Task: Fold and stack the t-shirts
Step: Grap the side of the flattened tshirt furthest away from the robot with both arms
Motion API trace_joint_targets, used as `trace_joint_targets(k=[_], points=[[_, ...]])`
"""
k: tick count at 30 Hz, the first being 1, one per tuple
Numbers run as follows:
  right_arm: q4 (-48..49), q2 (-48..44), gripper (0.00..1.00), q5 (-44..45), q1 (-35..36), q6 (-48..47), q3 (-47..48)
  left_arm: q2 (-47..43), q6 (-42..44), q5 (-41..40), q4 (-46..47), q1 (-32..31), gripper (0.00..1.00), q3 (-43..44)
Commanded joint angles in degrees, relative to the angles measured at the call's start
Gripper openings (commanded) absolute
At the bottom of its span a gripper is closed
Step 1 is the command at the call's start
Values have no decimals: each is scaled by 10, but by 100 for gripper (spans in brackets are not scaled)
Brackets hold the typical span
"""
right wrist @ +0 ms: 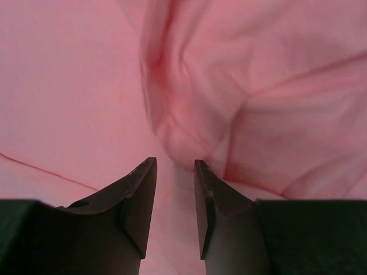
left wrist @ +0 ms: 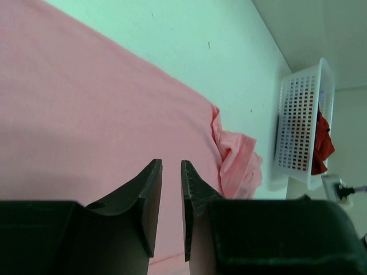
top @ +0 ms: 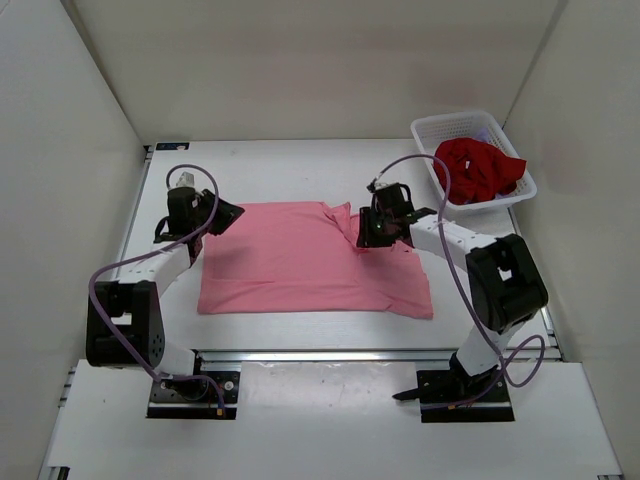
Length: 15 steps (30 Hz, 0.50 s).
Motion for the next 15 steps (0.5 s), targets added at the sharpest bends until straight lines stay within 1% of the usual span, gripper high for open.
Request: trace_joint_targets(k=[1,3,5,8,11,15], points=[[51,-56,31,16,-8,38,-39,6,18,-39,-7,2,31,34],[72,-67,31,21,-1,47,-56,10,24,-42,-14,5,30,42],[73,-68,36,19,-6,56,-72,7,21,-46,-10,2,31,42],[83,-66,38,19,-18,60,-77,1,25,-46,-15,-3,31,37],[94,-46,37,-25,-31,74,-72,3,26,-46,-11,-5,31,36],[96,-38,36,-32,-26,82,-71,0,23,-43,-9,-2,30,36]])
